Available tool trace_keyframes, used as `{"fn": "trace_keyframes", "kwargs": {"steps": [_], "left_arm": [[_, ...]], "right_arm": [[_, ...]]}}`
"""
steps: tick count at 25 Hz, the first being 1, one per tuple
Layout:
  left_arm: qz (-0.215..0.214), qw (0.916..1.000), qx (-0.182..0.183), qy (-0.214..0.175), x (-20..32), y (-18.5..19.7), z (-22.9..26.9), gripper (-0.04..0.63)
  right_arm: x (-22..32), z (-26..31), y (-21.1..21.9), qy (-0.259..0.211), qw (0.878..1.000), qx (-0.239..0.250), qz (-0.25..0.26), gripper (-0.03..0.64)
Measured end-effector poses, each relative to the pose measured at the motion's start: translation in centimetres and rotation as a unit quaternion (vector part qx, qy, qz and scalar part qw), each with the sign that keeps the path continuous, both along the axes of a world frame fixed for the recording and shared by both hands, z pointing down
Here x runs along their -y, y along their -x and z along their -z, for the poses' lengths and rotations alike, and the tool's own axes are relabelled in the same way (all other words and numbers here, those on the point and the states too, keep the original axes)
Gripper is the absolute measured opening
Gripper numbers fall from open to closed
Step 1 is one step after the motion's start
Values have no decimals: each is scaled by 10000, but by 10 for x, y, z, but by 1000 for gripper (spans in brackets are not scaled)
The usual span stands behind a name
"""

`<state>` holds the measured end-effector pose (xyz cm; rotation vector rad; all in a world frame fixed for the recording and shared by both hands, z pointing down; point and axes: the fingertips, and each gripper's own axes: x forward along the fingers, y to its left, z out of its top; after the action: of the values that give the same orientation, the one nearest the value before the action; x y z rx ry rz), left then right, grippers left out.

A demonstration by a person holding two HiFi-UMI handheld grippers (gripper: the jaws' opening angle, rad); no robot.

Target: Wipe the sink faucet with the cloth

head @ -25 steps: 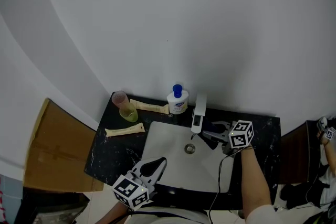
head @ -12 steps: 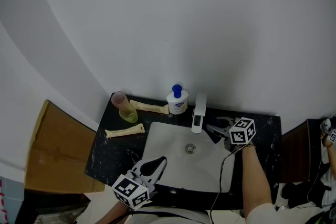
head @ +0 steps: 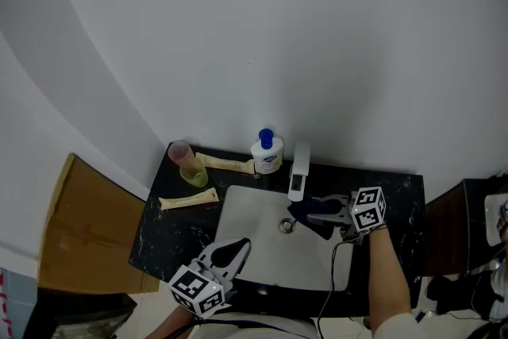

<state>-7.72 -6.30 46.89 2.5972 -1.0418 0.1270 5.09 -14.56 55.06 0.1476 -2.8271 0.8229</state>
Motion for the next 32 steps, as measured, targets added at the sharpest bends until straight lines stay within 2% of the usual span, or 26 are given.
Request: {"fn": "trace_keyframes", "kwargs": {"steps": [2, 7, 11, 14, 17, 22, 24, 25, 27, 29, 32], "left_arm": [[-24, 10000, -2, 7, 0, -1, -1, 2], [-13, 10000, 4, 2, -2, -1, 1, 2], [58, 10000, 39, 5, -5, 4, 2, 2], [117, 9999, 65, 11, -7, 8, 1, 2], [161, 9998, 91, 25, -9, 13, 1, 2], [125, 9998, 115, 63, -11, 12, -1, 2], [99, 9998, 136, 69, -11, 8, 1, 2], [87, 9998, 144, 68, -11, 6, 2, 2], [53, 9999, 135, 48, -10, 3, 2, 2], [53, 9998, 157, 55, -8, 1, 3, 2], [53, 9999, 149, 57, -8, 0, 1, 2]], "right_arm": [[-12, -11, 0, 84, 9996, -210, 172, 107], [35, -38, -19, -66, 9923, -842, -904, 107], [68, -26, -21, -332, 9869, -775, -1378, 107], [82, -9, -20, -406, 9858, -449, -1567, 107], [74, 3, -15, -416, 9893, -172, -1385, 107], [9, 1, 0, 6, 9996, 139, -237, 107], [-12, -13, 4, 173, 9998, -71, 103, 107], [-14, -24, 4, 195, 9993, -295, 78, 107], [3, -44, -4, 91, 9959, -796, -431, 107], [33, -55, -15, -137, 9856, -1167, -1215, 107], [68, -52, -20, -377, 9698, -1372, -1982, 107]]}}
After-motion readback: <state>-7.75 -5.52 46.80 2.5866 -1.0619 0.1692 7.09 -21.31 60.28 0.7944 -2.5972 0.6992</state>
